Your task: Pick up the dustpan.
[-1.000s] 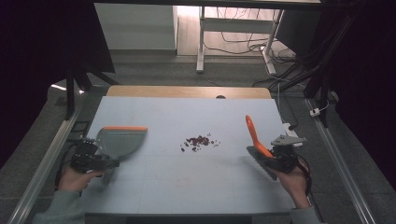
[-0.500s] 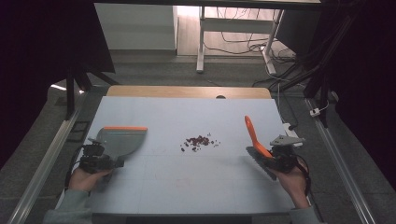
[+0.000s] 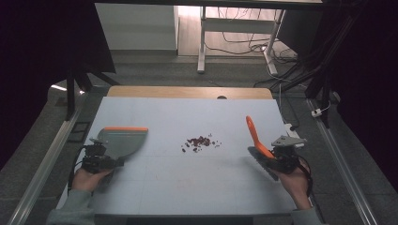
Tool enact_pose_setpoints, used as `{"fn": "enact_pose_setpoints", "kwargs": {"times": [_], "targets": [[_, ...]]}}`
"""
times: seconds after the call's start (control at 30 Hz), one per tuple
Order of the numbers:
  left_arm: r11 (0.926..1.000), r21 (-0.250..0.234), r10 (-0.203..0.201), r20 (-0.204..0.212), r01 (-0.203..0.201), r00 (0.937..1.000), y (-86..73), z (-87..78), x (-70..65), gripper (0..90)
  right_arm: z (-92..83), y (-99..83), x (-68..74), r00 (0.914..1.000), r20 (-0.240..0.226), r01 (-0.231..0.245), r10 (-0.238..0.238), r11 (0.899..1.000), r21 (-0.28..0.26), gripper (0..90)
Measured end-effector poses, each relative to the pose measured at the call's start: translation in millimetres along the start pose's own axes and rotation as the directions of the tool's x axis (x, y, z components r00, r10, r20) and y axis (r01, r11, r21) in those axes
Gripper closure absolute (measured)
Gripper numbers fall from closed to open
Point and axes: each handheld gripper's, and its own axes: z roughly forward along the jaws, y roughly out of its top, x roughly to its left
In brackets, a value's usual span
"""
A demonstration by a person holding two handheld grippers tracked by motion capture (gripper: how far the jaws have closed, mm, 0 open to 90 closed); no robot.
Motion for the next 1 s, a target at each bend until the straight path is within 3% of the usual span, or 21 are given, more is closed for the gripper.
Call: {"fn": "enact_pose_setpoints", "kwargs": {"times": [0.17, 0.7, 1.0], "targets": [[0.9999, -0.014, 0.003, -0.005, -0.003, 1.0000, 0.0, 0.2, 0.0, 55.9, 1.1, -0.7, 0.2, 1.0000, 0.000, -0.001, 0.001, 1.000, 0.006, 70.8], [0.9993, -0.030, -0.022, 0.003, 0.022, 0.9998, -1.7, -3.2, 6.4, 61.2, 0.4, 1.1, 2.5, 1.0000, -0.001, 0.006, -0.006, 1.000, -0.002, 70.8], [0.9955, -0.093, -0.019, 0.007, 0.019, 0.9998, -3.1, -10.7, 9.8, 61.5, 0.9, 1.2, 2.7, 1.0000, 0.004, 0.005, -0.005, 1.000, 0.002, 70.7]]}}
